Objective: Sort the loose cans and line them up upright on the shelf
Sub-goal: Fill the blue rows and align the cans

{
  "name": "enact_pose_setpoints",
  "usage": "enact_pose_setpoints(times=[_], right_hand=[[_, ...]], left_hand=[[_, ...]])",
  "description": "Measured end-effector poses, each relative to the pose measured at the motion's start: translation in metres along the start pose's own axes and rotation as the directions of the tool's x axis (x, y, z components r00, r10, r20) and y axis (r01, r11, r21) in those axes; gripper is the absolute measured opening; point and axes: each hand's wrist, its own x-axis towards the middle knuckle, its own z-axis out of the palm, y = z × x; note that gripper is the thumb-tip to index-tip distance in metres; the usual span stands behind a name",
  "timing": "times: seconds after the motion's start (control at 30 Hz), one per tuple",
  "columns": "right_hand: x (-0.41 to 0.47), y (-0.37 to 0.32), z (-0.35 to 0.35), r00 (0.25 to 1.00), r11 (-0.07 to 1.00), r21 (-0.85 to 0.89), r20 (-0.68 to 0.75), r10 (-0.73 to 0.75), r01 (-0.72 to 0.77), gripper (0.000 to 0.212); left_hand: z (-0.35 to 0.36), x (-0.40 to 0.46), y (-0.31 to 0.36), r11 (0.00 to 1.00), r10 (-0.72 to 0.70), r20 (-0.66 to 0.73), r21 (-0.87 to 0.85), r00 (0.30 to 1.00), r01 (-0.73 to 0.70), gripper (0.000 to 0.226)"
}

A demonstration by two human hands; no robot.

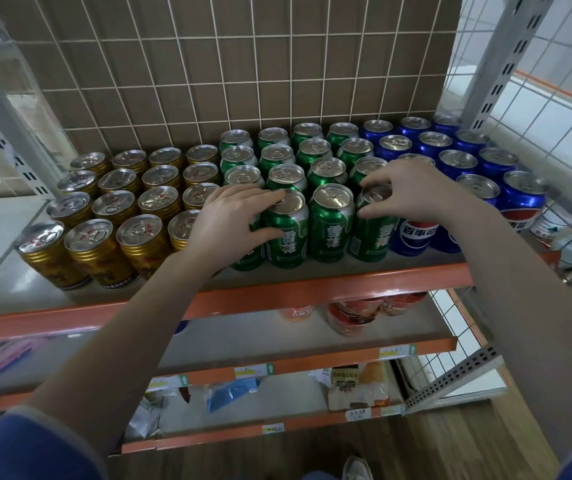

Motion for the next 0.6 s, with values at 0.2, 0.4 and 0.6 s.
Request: enact_pose_setpoints(times=[0.2,0.4,0.6], right_hand=[[0.0022,0.0014,-0.0012,0.999,1.000,-0.024,0.048,0.021,-0.019,0.069],[0.0025,0.0028,-0.0045,0.997,0.999,-0.039,0.072,0.009,-0.006,0.064],[0.0005,0.0029,-0.0019,0.999,1.000,-0.015,0.048,-0.009,0.010,0.061]], left_hand=[[-0.0022,0.0002,0.0021,1.000,-0.002,0.038,0.013,0.999,0.002,0.060],[-0.0035,0.0006,-0.0009,0.999,-0.004,0.096,0.052,0.995,-0.001,0.060],[-0.0001,-0.0014,0.0023,0.996,0.002,0.073,0.086,0.997,-0.008,0.058]])
